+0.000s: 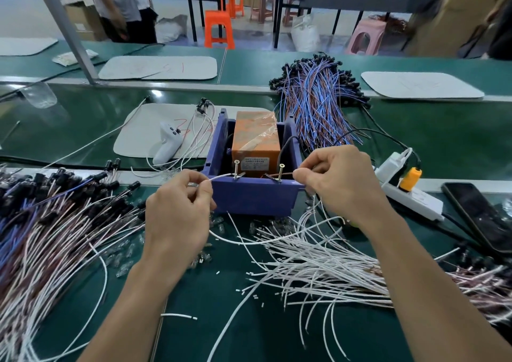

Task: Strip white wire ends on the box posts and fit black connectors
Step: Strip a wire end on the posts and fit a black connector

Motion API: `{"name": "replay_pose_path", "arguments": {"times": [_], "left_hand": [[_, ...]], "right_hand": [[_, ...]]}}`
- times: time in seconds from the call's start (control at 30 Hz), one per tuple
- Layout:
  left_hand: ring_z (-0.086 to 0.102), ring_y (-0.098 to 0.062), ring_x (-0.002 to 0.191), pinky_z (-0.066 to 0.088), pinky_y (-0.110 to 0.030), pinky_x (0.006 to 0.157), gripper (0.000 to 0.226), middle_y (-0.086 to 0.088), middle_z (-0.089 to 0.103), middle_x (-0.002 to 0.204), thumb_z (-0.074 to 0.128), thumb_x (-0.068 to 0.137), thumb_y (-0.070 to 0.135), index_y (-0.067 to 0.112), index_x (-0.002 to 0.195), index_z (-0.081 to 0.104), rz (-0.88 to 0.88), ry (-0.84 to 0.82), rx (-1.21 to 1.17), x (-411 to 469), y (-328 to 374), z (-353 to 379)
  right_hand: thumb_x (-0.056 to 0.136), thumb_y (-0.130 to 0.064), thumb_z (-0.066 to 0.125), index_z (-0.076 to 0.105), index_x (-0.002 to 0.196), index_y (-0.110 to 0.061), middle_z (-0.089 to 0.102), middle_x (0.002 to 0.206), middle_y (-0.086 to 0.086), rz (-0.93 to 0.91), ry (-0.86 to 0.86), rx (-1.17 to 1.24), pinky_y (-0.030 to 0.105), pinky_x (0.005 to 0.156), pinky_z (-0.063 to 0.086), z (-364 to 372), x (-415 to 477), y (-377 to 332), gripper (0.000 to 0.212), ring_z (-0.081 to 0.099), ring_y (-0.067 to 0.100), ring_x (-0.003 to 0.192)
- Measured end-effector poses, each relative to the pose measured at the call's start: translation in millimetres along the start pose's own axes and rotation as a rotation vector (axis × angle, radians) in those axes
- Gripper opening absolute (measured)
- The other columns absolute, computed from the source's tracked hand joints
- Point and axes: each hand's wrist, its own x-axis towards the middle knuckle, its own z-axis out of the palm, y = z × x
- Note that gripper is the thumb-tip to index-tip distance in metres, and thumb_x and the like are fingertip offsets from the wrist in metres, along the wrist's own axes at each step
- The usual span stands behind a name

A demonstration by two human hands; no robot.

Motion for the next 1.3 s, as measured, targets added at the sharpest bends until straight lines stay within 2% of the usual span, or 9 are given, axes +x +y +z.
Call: {"name": "replay_pose_path", "arguments": {"times": [0.2, 0.37, 0.47, 0.67, 0.9, 1.0, 1.1, 1.2, 1.3], "left_hand": [[0.058, 0.001, 0.044, 0.039, -0.008, 0.046, 0.012, 0.018, 0.069, 0.06, 0.066, 0.092, 0.032, 0.035, 0.081, 0.067, 0.077, -0.113, -0.159, -10, 3, -7], [0.052, -0.006, 0.043, 0.042, -0.019, 0.045, 0.008, 0.004, 0.07, 0.058, 0.065, 0.087, 0.036, 0.037, 0.083, 0.073, 0.089, -0.351, -0.374, -24, 11, 2], [0.047, -0.003, 0.038, 0.036, -0.013, 0.044, 0.009, 0.0, 0.069, 0.056, 0.066, 0.087, 0.034, 0.035, 0.081, 0.073, 0.082, -0.4, -0.464, -28, 19, 9], [0.045, -0.003, 0.038, 0.035, -0.014, 0.042, 0.01, -0.001, 0.069, 0.055, 0.065, 0.084, 0.04, 0.036, 0.082, 0.074, 0.078, -0.439, -0.515, -30, 24, 10], [0.054, -0.014, 0.046, 0.044, -0.025, 0.053, 0.013, -0.002, 0.067, 0.052, 0.074, 0.085, 0.025, 0.035, 0.078, 0.076, -0.051, -0.228, -0.435, -13, 6, -11], [0.051, -0.006, 0.039, 0.041, -0.017, 0.043, 0.018, 0.002, 0.068, 0.052, 0.073, 0.091, 0.022, 0.029, 0.075, 0.075, -0.052, -0.117, -0.346, -7, 6, -10], [0.049, -0.001, 0.036, 0.037, -0.009, 0.04, 0.021, 0.007, 0.068, 0.052, 0.071, 0.093, 0.024, 0.028, 0.073, 0.073, -0.061, -0.047, -0.275, -4, 9, -5], [0.05, -0.001, 0.037, 0.037, -0.011, 0.04, 0.02, 0.008, 0.068, 0.053, 0.07, 0.093, 0.026, 0.029, 0.074, 0.073, -0.078, -0.045, -0.267, 0, 7, -3], [0.051, -0.001, 0.036, 0.037, -0.01, 0.038, 0.018, 0.009, 0.069, 0.053, 0.071, 0.093, 0.026, 0.03, 0.076, 0.073, -0.074, -0.039, -0.24, 2, 5, -2]], "right_hand": [[0.085, -0.027, 0.08, 0.076, 0.072, -0.02, 0.072, 0.06, -0.002, 0.048, -0.302, 0.089, 0.019, 0.052, 0.044, -24, -1, -6, 0.015, 0.058, 0.009, 0.051], [0.08, -0.029, 0.083, 0.075, 0.078, -0.025, 0.065, 0.058, -0.009, -0.003, -0.305, 0.166, 0.015, 0.05, 0.038, -24, -15, -12, 0.009, 0.049, 0.004, 0.049], [0.078, -0.033, 0.084, 0.076, 0.085, -0.029, 0.063, 0.058, -0.009, -0.048, -0.345, 0.167, 0.013, 0.049, 0.035, -15, -25, -18, 0.011, 0.046, 0.001, 0.048], [0.084, -0.024, 0.08, 0.075, 0.07, -0.023, 0.065, 0.054, -0.009, -0.05, -0.301, 0.123, 0.011, 0.046, 0.035, -5, -30, -22, 0.015, 0.049, 0.0, 0.043], [0.082, -0.025, 0.082, 0.074, 0.067, -0.028, 0.068, 0.057, -0.011, 0.035, -0.263, -0.047, 0.013, 0.048, 0.043, -25, -26, -3, 0.016, 0.054, 0.0, 0.046], [0.079, -0.039, 0.084, 0.075, 0.086, -0.036, 0.066, 0.064, -0.018, -0.007, -0.398, -0.053, 0.011, 0.055, 0.041, -19, -33, -5, 0.011, 0.055, -0.001, 0.052], [0.089, -0.055, 0.066, 0.068, 0.089, -0.032, 0.068, 0.07, -0.012, -0.041, -0.42, 0.014, 0.019, 0.055, 0.043, -10, -38, -10, 0.022, 0.053, 0.001, 0.056], [0.105, -0.036, 0.047, 0.056, 0.091, -0.027, 0.074, 0.073, -0.006, -0.016, -0.379, 0.135, 0.039, 0.063, 0.049, -9, -39, -11, 0.019, 0.056, 0.014, 0.06], [0.105, -0.021, 0.045, 0.051, 0.089, -0.027, 0.074, 0.071, -0.004, 0.002, -0.276, 0.173, 0.039, 0.06, 0.048, -7, -40, -8, 0.018, 0.055, 0.018, 0.058]]}}
